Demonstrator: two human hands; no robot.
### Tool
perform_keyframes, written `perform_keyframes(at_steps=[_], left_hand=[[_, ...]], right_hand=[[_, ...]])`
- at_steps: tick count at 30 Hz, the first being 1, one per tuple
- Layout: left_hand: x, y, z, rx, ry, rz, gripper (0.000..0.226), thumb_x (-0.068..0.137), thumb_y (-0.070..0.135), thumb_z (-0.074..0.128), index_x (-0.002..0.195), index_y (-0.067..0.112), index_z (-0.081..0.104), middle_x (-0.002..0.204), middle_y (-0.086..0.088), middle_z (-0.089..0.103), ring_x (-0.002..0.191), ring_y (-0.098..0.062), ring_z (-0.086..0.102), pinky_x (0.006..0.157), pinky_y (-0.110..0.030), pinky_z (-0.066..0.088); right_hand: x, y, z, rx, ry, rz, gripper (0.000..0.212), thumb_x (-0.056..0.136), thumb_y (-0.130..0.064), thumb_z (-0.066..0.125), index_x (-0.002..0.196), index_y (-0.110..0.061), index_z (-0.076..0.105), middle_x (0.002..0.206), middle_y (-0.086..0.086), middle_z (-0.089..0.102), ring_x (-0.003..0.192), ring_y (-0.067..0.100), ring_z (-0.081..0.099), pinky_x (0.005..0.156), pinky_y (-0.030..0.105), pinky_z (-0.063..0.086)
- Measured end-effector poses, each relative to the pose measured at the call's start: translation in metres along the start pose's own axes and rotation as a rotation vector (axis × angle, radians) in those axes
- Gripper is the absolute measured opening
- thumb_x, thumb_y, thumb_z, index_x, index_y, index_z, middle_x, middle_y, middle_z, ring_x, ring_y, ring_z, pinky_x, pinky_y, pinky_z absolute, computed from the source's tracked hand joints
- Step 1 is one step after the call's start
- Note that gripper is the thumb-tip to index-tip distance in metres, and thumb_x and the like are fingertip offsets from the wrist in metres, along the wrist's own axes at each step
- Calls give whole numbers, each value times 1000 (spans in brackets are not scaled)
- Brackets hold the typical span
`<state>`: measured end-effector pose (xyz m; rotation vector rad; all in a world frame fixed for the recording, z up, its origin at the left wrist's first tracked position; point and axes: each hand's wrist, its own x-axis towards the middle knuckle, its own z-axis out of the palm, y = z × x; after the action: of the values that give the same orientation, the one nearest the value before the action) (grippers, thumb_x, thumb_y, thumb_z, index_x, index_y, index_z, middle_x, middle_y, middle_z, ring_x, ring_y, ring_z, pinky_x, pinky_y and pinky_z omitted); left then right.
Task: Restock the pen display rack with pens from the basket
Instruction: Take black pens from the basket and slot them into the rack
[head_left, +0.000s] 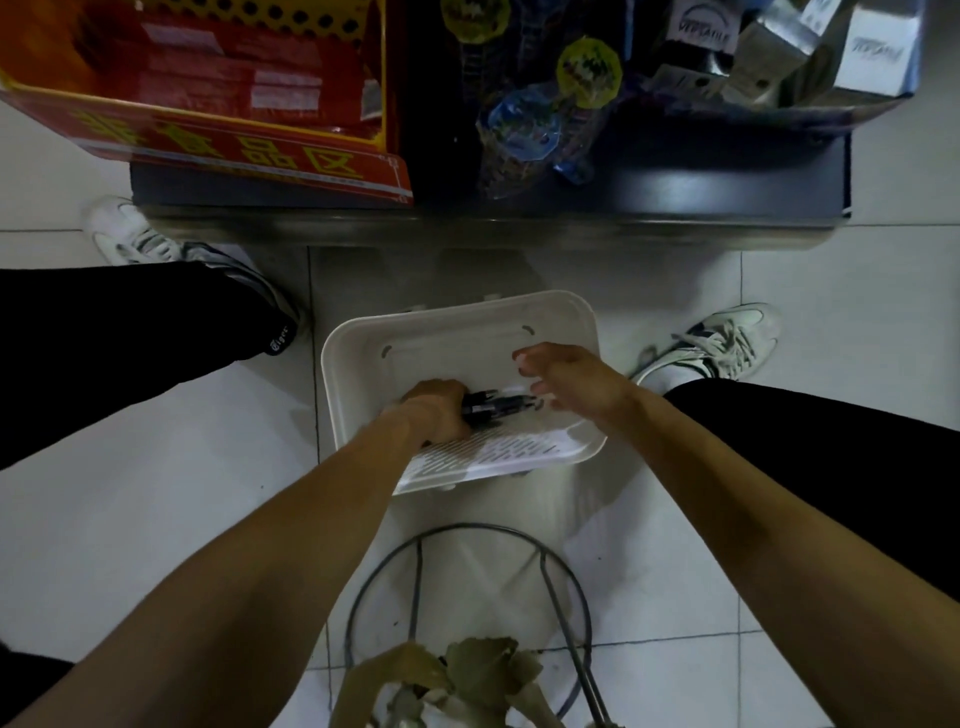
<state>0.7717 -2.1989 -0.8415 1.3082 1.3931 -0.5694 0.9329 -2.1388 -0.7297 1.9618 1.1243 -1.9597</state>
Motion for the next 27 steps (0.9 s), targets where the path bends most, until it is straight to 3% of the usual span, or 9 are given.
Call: perform_keyframes(at_steps=[8,10,12,13,15,16,20,24,27], left_hand=[[-25,-5,-21,-126,-69,-14,29,79,27,71,99,13,55,92,-7,62,81,-21,59,70,-29,48],[-42,-5,-31,-183,-65,1,25,79,25,72,95,14,56,85,-4,65,76,-18,61,70,-29,50],[-65,-4,-45,-206,-32,25,18,79,22,72,85,18,56,75,1,66,66,-13,62,63,-26,49],[-77,-1,-55,-204,-3,39,15,78,20,71,83,19,57,72,1,67,63,-12,64,62,-26,50],[-96,2,-70,-246,36,55,13,79,17,71,88,15,62,72,0,70,65,-14,68,68,-31,56],[-104,3,-76,-262,62,72,16,79,16,72,92,12,64,72,0,71,66,-15,69,72,-32,57],[-135,10,-90,-308,183,130,11,80,21,73,85,18,64,74,2,73,68,-14,69,74,-29,55],[-169,22,-100,-504,295,199,12,86,13,69,77,10,63,70,-3,67,65,-13,65,66,-27,50],[-193,33,-109,-595,350,253,11,87,12,68,79,9,63,71,-5,65,64,-13,62,65,-25,48]], right_hand=[[5,-2,3,39,53,49,13,99,-24,51,106,-14,55,129,20,59,119,35,56,98,42,47],[4,-3,4,47,50,48,18,100,-23,51,110,-10,57,130,22,58,116,35,57,87,40,51],[-6,-7,4,60,36,45,28,100,-23,50,123,-7,56,134,23,55,97,26,60,68,29,47],[-12,-9,3,74,38,33,32,100,-26,50,126,-8,55,136,24,54,91,23,58,69,28,46],[-22,-11,1,72,25,6,36,101,-36,46,125,-11,56,135,21,54,101,27,59,90,36,47],[-29,-13,0,61,22,-20,39,101,-43,43,121,-13,57,131,16,56,104,27,57,95,38,45],[-57,-32,-2,60,14,-165,33,100,-48,41,96,-24,63,112,4,64,86,18,59,77,31,45],[-99,-49,-7,11,-42,-352,30,101,-44,44,97,-26,67,105,-3,70,97,20,67,88,33,50],[-123,-59,-8,20,-6,-482,21,98,-31,55,109,-19,68,103,1,73,91,19,69,89,35,50]])
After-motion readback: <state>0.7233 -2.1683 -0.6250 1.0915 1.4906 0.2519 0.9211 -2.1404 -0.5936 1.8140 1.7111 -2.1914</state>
